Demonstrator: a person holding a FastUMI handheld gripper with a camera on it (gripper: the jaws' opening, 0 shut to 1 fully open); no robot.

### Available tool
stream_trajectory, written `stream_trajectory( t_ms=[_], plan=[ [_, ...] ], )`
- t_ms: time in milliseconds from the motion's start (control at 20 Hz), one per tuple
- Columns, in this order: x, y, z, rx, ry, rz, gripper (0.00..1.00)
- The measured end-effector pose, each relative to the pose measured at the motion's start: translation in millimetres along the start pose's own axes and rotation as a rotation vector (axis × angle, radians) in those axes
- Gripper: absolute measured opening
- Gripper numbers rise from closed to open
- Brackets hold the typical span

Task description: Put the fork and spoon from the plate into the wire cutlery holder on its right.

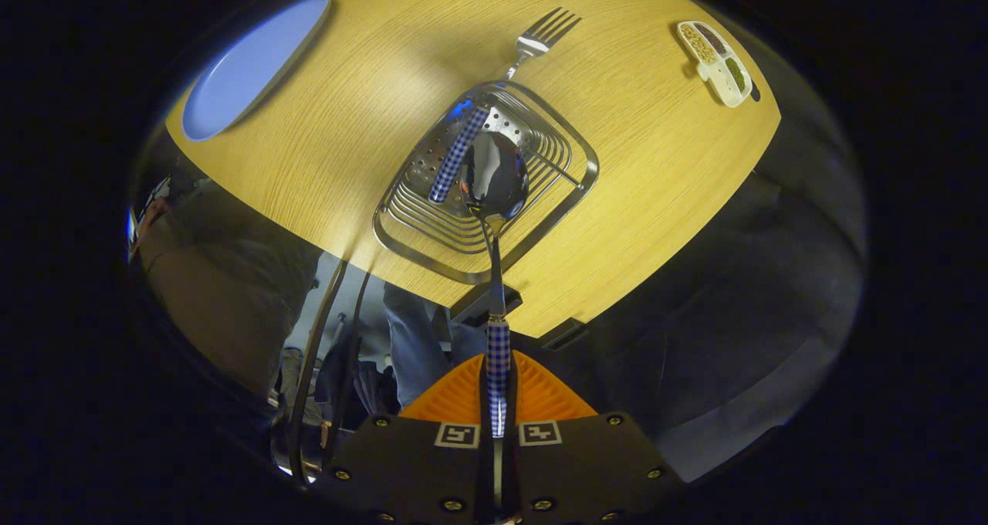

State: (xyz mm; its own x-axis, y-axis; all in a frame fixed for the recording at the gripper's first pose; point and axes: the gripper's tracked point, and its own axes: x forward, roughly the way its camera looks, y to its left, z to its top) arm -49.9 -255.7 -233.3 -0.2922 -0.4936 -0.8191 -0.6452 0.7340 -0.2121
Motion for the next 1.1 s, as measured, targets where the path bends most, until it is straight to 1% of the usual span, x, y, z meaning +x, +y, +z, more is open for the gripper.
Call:
stream_trajectory(
  t_ms=[100, 350, 500, 650, 700, 750, 800, 900, 1100],
  plan=[
    [2, 3, 2, -0.009, 0.033, 0.021, 0.04],
    [3, -4, 9, 0.013, 0.046, 0.025, 0.04],
    [1, -2, 19, 0.043, 0.036, 0.050, 0.10],
    [0, -2, 20, 0.056, 0.031, 0.065, 0.12],
    [1, -3, 21, 0.058, 0.029, 0.067, 0.15],
    [-5, -3, 20, 0.060, 0.027, 0.072, 0.28],
    [-4, -3, 19, 0.064, 0.020, 0.076, 0.46],
    [-5, -5, 13, 0.071, 0.005, 0.078, 0.46],
    [-23, -6, 7, 0.071, -0.011, 0.073, 0.46]
  ],
)
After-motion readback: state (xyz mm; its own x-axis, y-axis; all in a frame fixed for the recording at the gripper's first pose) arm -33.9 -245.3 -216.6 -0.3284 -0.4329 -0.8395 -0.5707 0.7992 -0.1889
